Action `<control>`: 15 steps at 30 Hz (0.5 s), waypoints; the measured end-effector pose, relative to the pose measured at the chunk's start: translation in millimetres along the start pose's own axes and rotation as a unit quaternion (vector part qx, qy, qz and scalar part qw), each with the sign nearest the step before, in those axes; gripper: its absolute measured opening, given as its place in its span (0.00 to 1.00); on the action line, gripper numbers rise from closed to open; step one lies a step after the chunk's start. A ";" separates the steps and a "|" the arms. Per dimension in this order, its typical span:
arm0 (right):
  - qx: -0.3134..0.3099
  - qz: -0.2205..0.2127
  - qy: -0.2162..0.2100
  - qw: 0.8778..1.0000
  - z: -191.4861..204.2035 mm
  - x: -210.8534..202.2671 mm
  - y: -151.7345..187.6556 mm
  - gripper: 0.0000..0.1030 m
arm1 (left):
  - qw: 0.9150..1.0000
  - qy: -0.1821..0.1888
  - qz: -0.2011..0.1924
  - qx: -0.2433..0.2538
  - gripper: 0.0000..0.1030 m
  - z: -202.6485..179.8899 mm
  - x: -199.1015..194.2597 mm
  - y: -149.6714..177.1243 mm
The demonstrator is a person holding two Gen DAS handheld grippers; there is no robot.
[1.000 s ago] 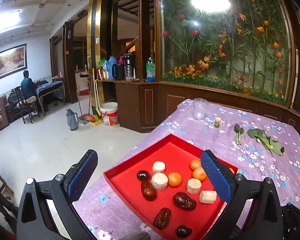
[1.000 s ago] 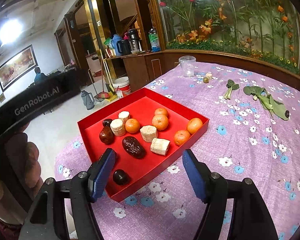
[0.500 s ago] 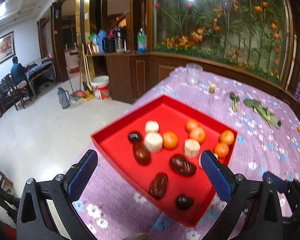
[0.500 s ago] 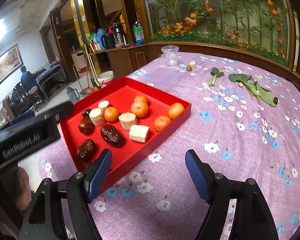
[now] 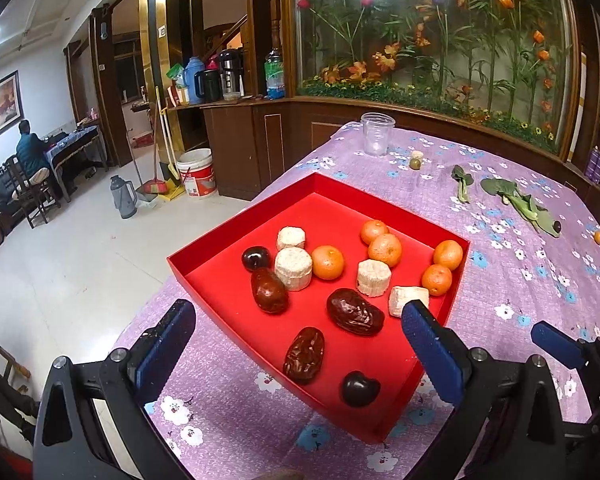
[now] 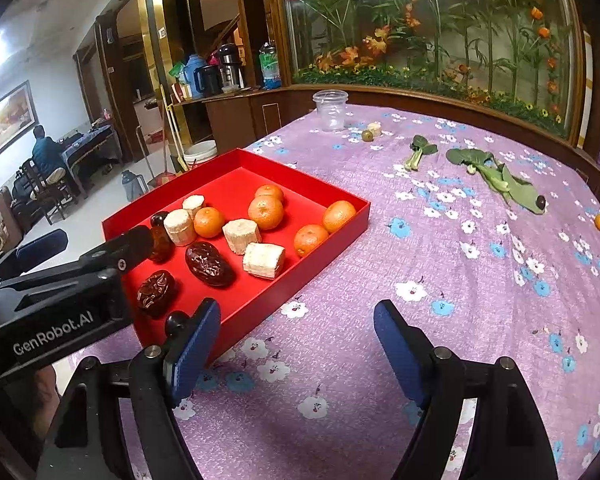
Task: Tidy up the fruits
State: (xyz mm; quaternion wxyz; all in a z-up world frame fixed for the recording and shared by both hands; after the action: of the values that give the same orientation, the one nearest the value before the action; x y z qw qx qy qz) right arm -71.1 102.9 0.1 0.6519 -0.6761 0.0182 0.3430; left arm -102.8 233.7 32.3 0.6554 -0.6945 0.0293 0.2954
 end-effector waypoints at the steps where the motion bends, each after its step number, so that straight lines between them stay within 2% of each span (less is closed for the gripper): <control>1: -0.004 -0.002 0.001 1.000 0.8 -0.5 -0.5 0.83 | 1.000 0.000 -0.001 0.001 1.00 -0.4 -0.1 -0.5; 15: -0.016 -0.008 -0.004 1.000 4.9 1.4 -2.5 0.84 | 1.000 0.000 0.001 -0.002 1.00 -1.6 -0.2 -0.6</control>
State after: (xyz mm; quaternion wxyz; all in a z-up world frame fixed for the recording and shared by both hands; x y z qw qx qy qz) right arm -71.1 108.2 2.0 0.6440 -0.6849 0.0050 0.3406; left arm -102.1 232.2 32.8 0.6541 -0.6956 0.0293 0.2957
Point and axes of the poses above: each gripper's, at about its wrist camera, not at the fingertips, and x roughly the way its jaws point, z to its left, y to its underside, the point moved 8 cm from there along x, roughly the way its jaws point, and after that the axes turned 11 degrees about -z, right-handed, at the moved point
